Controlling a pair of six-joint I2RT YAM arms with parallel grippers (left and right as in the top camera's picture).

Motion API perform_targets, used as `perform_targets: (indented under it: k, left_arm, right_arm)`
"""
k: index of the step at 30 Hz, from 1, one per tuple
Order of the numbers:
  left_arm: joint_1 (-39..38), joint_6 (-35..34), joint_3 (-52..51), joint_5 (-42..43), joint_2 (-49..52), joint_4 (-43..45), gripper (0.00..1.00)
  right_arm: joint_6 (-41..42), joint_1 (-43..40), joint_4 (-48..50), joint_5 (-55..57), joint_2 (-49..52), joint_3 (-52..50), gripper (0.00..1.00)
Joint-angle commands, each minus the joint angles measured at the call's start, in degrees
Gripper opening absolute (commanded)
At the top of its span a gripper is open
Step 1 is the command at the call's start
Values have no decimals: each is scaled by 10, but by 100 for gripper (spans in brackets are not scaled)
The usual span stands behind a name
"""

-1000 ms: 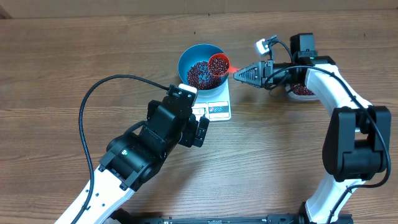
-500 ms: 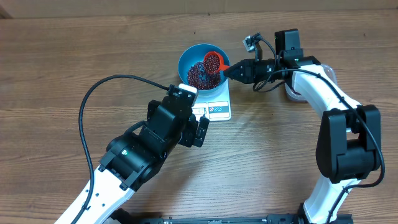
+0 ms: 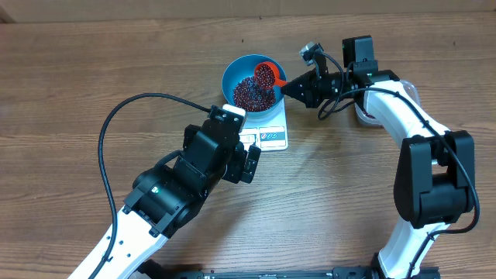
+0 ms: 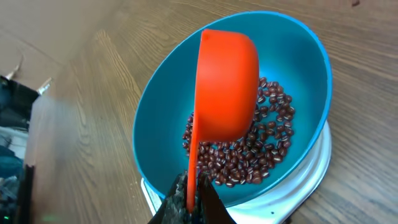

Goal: Scoop item into bowl and weigh 150g on scale
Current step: 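Tilt the red scoop to pour the beans into the teal bowl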

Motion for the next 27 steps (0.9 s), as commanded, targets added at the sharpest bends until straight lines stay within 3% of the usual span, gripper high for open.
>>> perform_targets:
  k: [1,10,18,27]
  left_arm:
    - [4,-8,0,-7,3,2,99]
    - [4,-7,0,-7,3,2,100]
    - [4,-7,0,-7,3,2,100]
    - [4,-8,0,-7,3,2,100]
  right_arm:
    - [-59,3,3,13,3,2,4]
    - [-196,3,7,40,3,2,4]
    - [-369,3,16,74,3,2,4]
    - [-414,3,87,74,3,2,4]
